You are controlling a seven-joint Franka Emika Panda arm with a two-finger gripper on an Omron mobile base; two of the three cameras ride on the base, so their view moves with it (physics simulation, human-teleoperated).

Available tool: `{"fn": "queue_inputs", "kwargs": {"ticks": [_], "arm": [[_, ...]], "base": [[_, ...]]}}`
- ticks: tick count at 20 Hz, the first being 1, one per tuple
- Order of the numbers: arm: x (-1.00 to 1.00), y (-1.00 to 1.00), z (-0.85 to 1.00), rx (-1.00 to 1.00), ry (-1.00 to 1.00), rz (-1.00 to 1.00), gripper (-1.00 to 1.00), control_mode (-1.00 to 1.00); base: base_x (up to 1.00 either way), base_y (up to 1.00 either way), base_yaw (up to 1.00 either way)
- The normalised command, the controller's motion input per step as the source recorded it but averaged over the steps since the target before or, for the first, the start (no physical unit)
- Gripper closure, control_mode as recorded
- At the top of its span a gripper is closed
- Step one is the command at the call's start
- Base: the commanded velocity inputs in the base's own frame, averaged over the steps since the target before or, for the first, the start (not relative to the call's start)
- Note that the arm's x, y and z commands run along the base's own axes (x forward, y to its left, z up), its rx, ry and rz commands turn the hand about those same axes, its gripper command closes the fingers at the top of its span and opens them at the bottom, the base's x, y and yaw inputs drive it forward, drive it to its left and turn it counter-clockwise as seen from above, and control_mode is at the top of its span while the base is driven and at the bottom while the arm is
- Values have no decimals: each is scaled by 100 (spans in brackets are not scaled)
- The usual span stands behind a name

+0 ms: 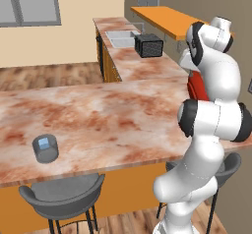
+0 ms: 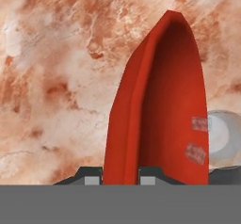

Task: There are four ice cubes in the ice bowl. Place two ice cubes in each glass of water.

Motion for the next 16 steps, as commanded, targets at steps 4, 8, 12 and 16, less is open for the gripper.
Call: {"fn": "queue_inputs", "kwargs": {"ticks": [4, 8, 12, 16], "arm": [[0, -10, 0, 4, 0, 1, 100, -100], [0, -9, 0, 5, 0, 1, 100, -100], [0, -11, 0, 5, 0, 1, 100, -100], [-1, -7, 0, 5, 0, 1, 100, -100]], "base": [[0, 0, 0], [0, 0, 0], [0, 0, 0], [0, 0, 0]]}}
